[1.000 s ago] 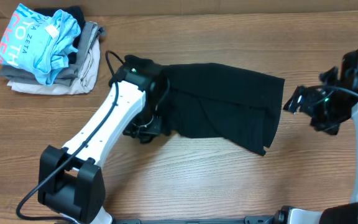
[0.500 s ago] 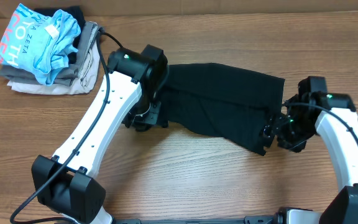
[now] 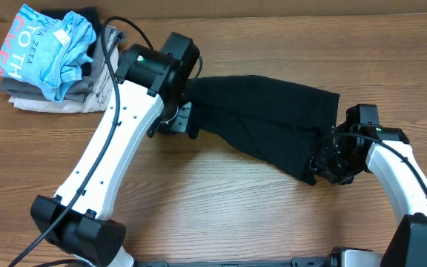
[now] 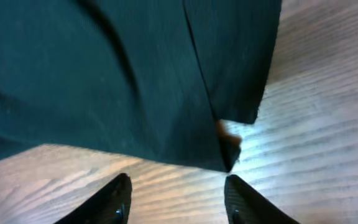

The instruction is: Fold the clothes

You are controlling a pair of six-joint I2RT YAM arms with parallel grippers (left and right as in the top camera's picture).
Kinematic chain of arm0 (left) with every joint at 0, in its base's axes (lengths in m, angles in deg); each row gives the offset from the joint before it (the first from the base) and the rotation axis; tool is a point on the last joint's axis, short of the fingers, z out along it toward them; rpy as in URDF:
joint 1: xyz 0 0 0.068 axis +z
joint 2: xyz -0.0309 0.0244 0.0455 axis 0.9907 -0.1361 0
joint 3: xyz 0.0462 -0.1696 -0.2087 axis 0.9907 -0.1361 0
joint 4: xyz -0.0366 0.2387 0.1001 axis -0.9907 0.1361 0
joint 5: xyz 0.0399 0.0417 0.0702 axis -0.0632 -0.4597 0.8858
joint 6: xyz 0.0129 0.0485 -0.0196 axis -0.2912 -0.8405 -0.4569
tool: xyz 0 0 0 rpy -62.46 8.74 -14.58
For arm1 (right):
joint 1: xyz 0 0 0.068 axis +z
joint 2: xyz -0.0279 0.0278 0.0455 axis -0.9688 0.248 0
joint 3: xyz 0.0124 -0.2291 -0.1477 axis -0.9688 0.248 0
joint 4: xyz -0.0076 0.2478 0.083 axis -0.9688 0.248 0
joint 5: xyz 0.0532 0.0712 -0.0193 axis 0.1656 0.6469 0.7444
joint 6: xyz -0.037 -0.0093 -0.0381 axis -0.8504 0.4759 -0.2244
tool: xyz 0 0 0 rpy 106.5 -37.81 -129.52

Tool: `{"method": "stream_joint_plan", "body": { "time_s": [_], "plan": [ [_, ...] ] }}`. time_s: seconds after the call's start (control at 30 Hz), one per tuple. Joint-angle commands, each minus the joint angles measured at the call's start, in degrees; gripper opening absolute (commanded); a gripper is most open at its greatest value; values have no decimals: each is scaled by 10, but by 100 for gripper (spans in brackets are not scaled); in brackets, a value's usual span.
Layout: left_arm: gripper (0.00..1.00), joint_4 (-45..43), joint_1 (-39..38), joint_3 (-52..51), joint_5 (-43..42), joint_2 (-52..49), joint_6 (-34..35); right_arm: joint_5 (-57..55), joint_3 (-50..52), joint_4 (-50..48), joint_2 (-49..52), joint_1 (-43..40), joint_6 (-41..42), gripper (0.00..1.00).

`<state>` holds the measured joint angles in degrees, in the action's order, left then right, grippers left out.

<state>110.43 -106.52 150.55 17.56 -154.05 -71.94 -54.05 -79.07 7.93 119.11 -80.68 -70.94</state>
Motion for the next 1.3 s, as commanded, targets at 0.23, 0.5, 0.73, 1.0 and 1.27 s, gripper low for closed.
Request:
{"method": "stream_joint_plan", "body": {
  "time_s": [0.23,0.5,0.73,1.0,1.27],
  "plan": [
    [4,-23,0,26,21,-1,-6,5,40,-35,11,7,33,47],
    [4,-32,0,26,21,-1,-6,35,44,-46,65,16,37,47],
    [4,-32,0,26,30,-1,-6,30,44,-61,85,43,49,40],
    [4,-31,0,26,35,-1,-6,6,35,-30,83,23,62,4],
    [4,-30,0,26,51,-1,-6,-2,-50,147,37,11,27,4]
  ]
}}
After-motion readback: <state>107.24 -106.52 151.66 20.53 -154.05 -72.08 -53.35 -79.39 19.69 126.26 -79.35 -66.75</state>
